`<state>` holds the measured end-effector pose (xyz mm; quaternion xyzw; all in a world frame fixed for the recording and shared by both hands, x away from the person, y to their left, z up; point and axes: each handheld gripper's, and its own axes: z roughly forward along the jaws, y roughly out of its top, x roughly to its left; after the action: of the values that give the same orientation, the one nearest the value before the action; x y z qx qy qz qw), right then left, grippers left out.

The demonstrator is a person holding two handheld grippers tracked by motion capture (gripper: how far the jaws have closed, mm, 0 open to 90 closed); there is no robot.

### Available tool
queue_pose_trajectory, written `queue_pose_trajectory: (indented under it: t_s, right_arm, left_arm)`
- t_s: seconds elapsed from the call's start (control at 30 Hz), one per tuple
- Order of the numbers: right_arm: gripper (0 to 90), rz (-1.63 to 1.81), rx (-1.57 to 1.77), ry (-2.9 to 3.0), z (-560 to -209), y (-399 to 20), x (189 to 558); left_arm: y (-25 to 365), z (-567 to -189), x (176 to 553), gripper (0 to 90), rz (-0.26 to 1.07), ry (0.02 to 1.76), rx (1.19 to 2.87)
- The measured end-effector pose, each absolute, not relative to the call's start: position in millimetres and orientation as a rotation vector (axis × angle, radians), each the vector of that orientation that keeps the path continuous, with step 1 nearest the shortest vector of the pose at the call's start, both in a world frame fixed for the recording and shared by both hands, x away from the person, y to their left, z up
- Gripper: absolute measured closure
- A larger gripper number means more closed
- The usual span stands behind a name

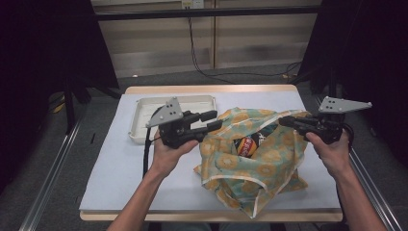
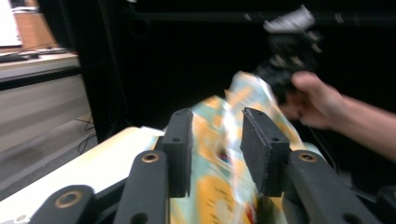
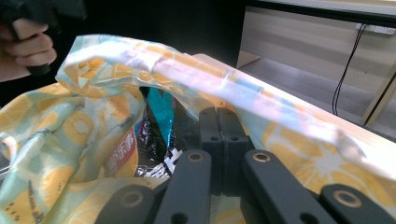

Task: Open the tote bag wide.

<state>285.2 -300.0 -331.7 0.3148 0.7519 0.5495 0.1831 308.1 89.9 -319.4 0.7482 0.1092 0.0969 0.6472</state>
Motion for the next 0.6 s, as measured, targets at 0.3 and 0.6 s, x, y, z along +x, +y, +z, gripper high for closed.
queue_pose_trajectory:
  t_s: [0.3,0.6]
  right_arm:
    - [90.0,1.559,0.897,2.13,-336.3,-297.7,290.9]
    - [90.0,1.563,0.879,2.143,-335.4,-297.8,285.5]
  left_arm:
    - [73.1,-353.6,315.5,43.5,0.199,0.231,1.839]
    - [72.0,-351.5,325.5,75.3,0.25,0.19,1.943]
